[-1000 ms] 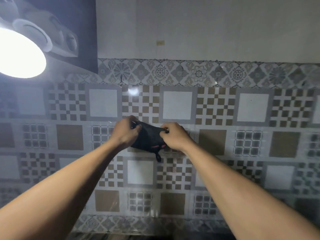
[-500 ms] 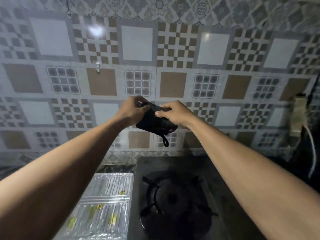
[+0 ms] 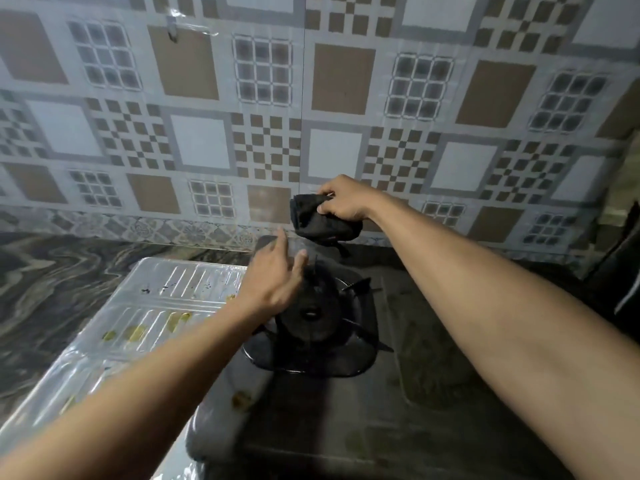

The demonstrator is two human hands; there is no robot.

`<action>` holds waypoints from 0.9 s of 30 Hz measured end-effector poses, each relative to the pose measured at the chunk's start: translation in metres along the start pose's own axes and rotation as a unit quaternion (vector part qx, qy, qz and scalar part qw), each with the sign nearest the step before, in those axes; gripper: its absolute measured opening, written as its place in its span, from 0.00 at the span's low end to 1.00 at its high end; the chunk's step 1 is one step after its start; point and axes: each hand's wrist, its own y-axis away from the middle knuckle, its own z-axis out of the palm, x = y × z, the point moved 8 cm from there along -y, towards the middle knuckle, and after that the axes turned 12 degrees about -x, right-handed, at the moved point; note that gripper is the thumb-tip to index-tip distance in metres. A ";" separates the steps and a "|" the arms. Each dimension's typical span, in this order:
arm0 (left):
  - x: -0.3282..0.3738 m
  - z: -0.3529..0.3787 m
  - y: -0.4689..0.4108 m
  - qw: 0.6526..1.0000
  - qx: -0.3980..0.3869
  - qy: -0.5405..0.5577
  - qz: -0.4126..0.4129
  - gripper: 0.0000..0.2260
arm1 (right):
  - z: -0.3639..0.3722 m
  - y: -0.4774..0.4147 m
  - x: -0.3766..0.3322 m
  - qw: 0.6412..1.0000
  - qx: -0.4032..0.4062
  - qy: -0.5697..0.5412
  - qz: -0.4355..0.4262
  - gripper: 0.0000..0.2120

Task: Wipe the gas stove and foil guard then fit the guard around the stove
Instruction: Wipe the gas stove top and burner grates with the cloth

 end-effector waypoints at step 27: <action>-0.014 0.066 0.023 0.960 -0.115 -0.251 -0.047 0.43 | 0.122 -0.097 -0.022 0.947 -0.235 0.124 -0.183 0.19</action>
